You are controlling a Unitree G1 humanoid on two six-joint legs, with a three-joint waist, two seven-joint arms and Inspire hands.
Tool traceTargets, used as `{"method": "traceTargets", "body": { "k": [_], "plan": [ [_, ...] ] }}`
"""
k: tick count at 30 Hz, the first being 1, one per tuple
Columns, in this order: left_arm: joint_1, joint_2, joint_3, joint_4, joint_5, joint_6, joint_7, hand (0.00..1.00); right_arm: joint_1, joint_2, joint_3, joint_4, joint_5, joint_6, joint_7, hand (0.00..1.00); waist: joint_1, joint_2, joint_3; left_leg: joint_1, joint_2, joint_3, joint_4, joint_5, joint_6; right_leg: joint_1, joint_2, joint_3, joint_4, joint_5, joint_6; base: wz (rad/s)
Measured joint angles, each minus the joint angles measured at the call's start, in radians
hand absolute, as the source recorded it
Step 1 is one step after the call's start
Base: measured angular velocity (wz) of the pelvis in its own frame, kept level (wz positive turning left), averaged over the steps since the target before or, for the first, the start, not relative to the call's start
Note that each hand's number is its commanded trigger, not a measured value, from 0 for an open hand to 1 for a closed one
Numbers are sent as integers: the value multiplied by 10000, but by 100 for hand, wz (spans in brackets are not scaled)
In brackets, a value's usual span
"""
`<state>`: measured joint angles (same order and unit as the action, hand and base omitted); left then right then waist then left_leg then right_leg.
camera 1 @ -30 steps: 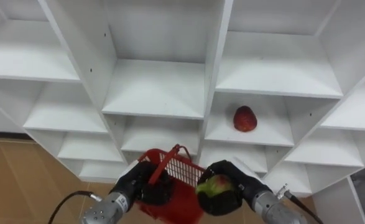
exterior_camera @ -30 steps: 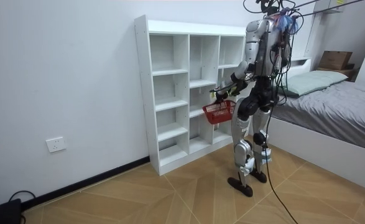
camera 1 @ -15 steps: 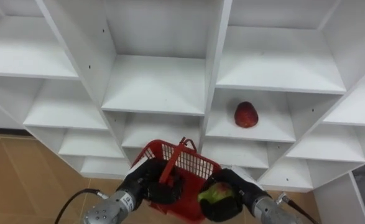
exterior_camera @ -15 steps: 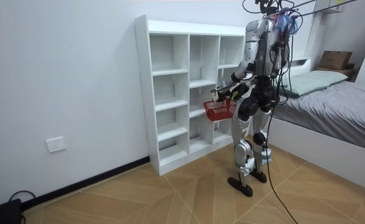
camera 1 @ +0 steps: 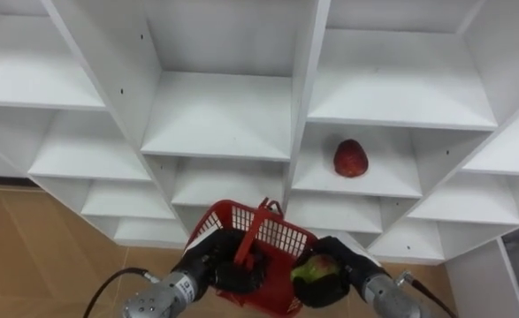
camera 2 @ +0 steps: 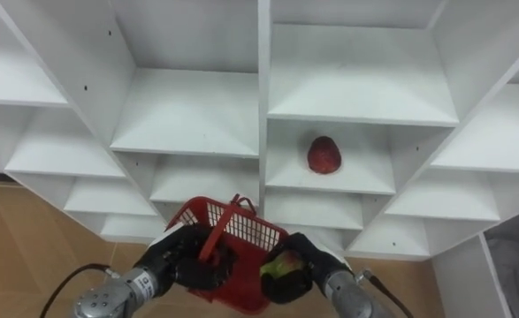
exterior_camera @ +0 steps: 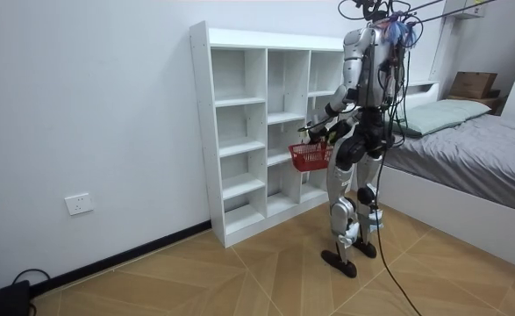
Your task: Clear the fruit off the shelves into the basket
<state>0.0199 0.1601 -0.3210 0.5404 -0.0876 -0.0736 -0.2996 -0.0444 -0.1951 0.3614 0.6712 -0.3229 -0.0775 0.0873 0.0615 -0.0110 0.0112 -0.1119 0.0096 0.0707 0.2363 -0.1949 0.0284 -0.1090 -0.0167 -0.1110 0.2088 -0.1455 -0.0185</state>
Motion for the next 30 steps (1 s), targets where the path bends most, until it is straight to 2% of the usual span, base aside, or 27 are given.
{"method": "traceTargets", "body": {
  "k": [10, 13, 20, 30],
  "plan": [
    [0, -132, 5, 0, 16, 8, -188, 100, -494, 35, -5, 516, 6, 40, -219, 100, -7, 49, 17, -82, 0, -23, 0, 0, -1, -41, 14, -82, -36, 1, -1, 0],
    [-13, -136, -11, 0, 26, 10, -206, 100, -582, 60, -8, 570, 11, 49, -194, 100, -50, 81, 11, -174, -12, -167, 19, 1, -2, -91, 9, -210, -40, 1, -1, 8],
    [-22, -88, -394, 0, 29, 13, -166, 100, -673, 174, 9, 929, 14, 50, -193, 100, -38, 253, 95, -188, -14, -188, 7, 2, -3, -108, 1, -230, -38, 0, -1, 1],
    [-77, -128, -575, 0, 32, 12, -170, 100, -774, 359, 9, 1043, 3, 49, -192, 100, -58, 256, 94, -200, -36, -201, 13, 7, 2, -113, -6, -242, -48, -1, 1, 0]
  ]
}}
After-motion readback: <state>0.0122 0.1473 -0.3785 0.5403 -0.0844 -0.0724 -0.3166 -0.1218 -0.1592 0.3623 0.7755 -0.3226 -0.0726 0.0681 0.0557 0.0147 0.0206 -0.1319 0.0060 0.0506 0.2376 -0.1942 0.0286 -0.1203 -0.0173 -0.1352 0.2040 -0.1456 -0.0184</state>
